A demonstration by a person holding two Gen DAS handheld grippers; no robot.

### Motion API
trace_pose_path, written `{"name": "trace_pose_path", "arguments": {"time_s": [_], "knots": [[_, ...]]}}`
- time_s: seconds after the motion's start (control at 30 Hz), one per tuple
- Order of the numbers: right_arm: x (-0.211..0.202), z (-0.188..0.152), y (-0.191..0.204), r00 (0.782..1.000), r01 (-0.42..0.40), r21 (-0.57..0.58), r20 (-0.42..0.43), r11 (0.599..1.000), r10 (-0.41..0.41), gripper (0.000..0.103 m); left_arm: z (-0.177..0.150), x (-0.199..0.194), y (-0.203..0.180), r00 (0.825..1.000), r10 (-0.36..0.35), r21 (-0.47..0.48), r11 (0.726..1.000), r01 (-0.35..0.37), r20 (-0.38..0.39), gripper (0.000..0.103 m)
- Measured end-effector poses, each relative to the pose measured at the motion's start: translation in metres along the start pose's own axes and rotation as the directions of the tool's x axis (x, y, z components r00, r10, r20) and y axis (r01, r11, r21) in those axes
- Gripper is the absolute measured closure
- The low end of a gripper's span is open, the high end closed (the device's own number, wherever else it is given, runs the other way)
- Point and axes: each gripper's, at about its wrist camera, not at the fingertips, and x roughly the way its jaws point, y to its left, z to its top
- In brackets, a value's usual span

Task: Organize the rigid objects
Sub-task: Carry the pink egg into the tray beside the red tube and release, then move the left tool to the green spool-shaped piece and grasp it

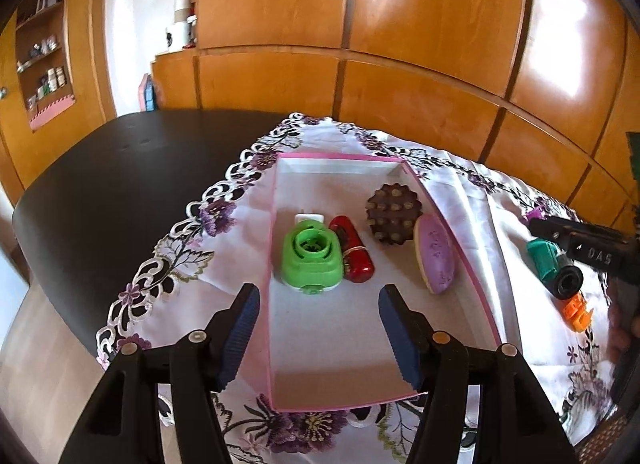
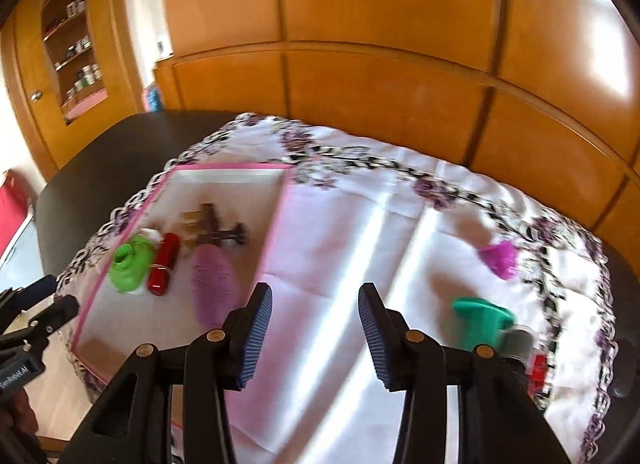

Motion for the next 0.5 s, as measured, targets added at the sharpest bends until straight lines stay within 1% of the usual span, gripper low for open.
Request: {"name": "trace_pose_path", "arguments": {"time_s": [0.13,0.27,0.37,0.43,0.5], "knots": [[-0.013,-0.005,-0.045,0.997,0.07,0.061,0.011,0.996,-0.071,0.058,0.002,-0.002,-0.014,1.0,-0.011,0.04,0.999,0.011,0.009,0.04],[-0.027,-0.01,-0.099,0.987,0.153,0.152,0.025,0.977,-0.159,0.058,0.007,-0.002,-0.031,0.999,-0.029,0.088,0.996,0.027,0.014,0.04],[-0.03,-0.019,-0.142,0.971,0.229,0.23,0.019,0.946,-0.239,0.058,0.01,-0.002,-0.05,0.999,-0.043,0.137,0.99,0.04,0.018,0.04],[-0.028,-0.028,-0.168,0.954,0.287,0.279,0.001,0.917,-0.299,0.058,0.011,-0.001,-0.059,0.999,-0.048,0.163,0.986,0.045,0.018,0.04],[-0.026,-0.041,-0.192,0.943,0.317,0.341,-0.018,0.885,-0.331,0.058,0.013,0.002,-0.074,0.998,-0.055,0.195,0.98,0.052,0.012,0.04]]}}
